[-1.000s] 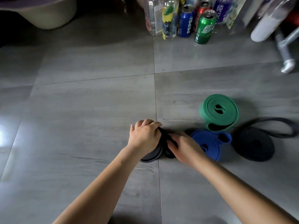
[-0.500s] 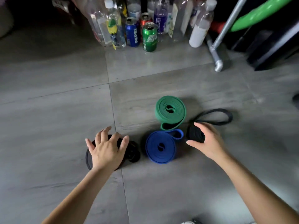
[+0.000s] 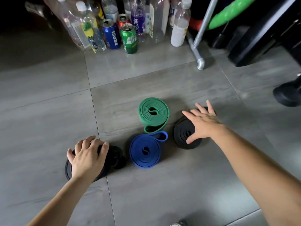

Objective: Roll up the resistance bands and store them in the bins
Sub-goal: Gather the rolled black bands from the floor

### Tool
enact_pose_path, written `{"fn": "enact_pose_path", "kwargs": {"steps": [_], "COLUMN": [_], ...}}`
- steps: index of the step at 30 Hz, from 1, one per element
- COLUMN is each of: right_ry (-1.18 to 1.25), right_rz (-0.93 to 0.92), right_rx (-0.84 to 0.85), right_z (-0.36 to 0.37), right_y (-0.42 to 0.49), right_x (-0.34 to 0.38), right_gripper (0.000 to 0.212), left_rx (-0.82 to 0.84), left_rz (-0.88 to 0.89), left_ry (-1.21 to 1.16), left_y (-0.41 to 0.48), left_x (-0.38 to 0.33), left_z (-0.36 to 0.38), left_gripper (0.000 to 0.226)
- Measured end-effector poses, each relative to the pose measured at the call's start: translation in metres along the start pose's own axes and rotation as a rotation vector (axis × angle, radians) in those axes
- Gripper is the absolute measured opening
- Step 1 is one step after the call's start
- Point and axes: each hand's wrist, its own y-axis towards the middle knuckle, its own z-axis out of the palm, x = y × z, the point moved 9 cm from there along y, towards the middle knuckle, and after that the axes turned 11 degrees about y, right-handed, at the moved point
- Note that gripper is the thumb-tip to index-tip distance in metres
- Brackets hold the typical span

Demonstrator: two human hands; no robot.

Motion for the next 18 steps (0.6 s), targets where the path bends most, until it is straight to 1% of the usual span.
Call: {"fn": "enact_pose_path", "kwargs": {"steps": [2, 4, 6, 9, 10, 12, 14, 15, 17, 18], "right_ry": [-0.013, 0.077, 0.194, 0.474, 0.558, 0.695, 0.733, 0.739, 0.789, 0.818], "right_rz": [0.056, 0.129, 0.205, 0.29, 0.305, 0.346, 0.395, 0.419, 0.473, 0.499], "right_rx": [0.0, -0.013, -0.019, -0.004, -0.02, -0.09, -0.17, -0.195, -0.229, -0.234], "right_z": [-0.001, 0.002, 0.006, 0.023, 0.029, 0.035, 0.034, 0.031, 0.027, 0.026], "right_y": [-0.003, -0.01, -0.019, -0.033, -0.037, -0.046, -0.052, -0.053, -0.053, -0.053], "right_x": [-0.006, -0.018, -0.031, -0.037, -0.034, -0.029, -0.028, -0.027, -0.027, -0.027], "right_gripper": [0.13, 0.117, 0.101, 0.081, 0.077, 0.077, 0.075, 0.07, 0.048, 0.038], "left_rx": [0.008, 0.009, 0.004, 0.009, 0.006, 0.0, -0.005, -0.006, -0.006, -0.006], "left_rz": [-0.005, -0.002, 0.002, -0.004, -0.006, -0.014, -0.015, -0.015, -0.015, -0.012], "left_ry": [-0.001, 0.002, 0.007, 0.027, 0.03, 0.036, 0.035, 0.028, -0.007, -0.037], "left_y": [0.0, -0.001, 0.0, 0.0, 0.0, -0.001, 0.0, 0.001, 0.001, 0.0], "left_x": [0.0, 0.0, -0.001, 0.0, 0.0, -0.001, -0.002, -0.002, -0.002, -0.001], "left_z": [0.0, 0.0, -0.001, 0.001, 0.001, 0.001, 0.001, 0.001, 0.0, -0.001], "left_gripper": [0.027, 0.026, 0.025, 0.023, 0.023, 0.024, 0.024, 0.024, 0.028, 0.033]}}
